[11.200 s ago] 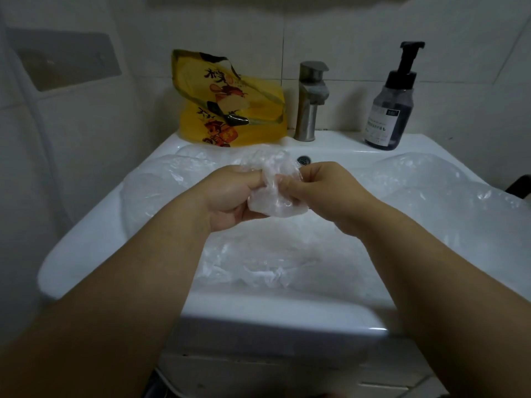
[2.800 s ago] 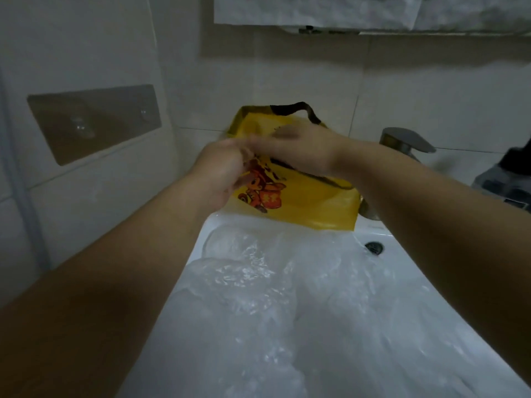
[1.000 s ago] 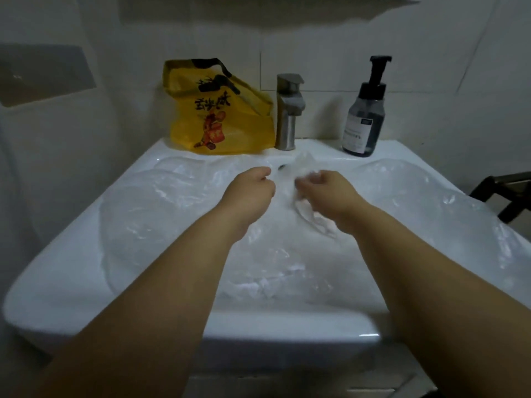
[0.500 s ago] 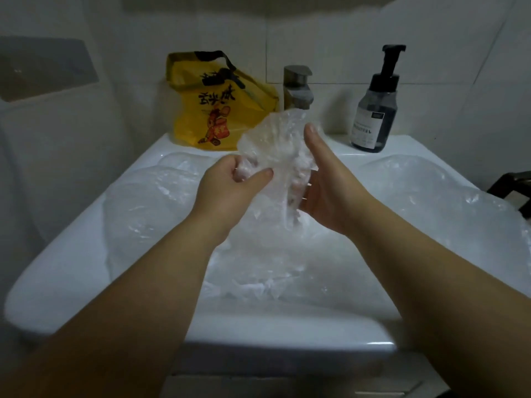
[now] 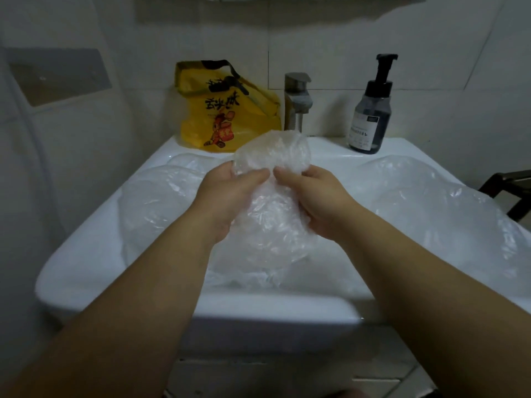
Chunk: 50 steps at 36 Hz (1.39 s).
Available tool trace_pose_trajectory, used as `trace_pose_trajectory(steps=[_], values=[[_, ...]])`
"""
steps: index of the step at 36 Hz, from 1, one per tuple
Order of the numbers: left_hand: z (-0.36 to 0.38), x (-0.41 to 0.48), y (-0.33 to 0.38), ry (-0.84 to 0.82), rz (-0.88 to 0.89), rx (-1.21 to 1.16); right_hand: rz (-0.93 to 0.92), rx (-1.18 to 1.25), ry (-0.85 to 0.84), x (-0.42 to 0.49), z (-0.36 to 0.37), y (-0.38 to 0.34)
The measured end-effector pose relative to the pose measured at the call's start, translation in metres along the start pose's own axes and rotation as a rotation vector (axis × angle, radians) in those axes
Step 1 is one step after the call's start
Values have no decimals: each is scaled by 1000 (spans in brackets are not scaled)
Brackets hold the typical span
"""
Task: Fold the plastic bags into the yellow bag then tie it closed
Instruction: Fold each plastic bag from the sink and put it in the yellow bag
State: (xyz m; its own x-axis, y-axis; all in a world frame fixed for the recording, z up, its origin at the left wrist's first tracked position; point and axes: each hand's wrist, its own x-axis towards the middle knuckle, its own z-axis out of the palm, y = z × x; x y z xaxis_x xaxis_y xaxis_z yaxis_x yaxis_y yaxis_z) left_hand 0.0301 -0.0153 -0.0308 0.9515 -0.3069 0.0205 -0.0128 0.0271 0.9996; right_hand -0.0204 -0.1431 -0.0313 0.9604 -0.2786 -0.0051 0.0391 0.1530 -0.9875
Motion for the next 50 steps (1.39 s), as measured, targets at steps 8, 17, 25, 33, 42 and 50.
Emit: trace_pose_trajectory(steps=[8,17,25,33,42,50], values=[[-14,0,-8,288,128,89,-24,-36,189,-5,-10,-6],[-17,1,-9,358,92,174,89,338,-144,-11,-2,-11],[-10,-14,-9,283,509,530,-95,53,77,-4,-9,-5],[1,-16,-13,-49,374,503,-21,92,-218,-5,-4,-4],[-8,-12,-13,180,395,644,-58,-359,-103,-7,-7,-2],[-16,-12,-10,331,433,563,-90,-387,225,5,-22,2]])
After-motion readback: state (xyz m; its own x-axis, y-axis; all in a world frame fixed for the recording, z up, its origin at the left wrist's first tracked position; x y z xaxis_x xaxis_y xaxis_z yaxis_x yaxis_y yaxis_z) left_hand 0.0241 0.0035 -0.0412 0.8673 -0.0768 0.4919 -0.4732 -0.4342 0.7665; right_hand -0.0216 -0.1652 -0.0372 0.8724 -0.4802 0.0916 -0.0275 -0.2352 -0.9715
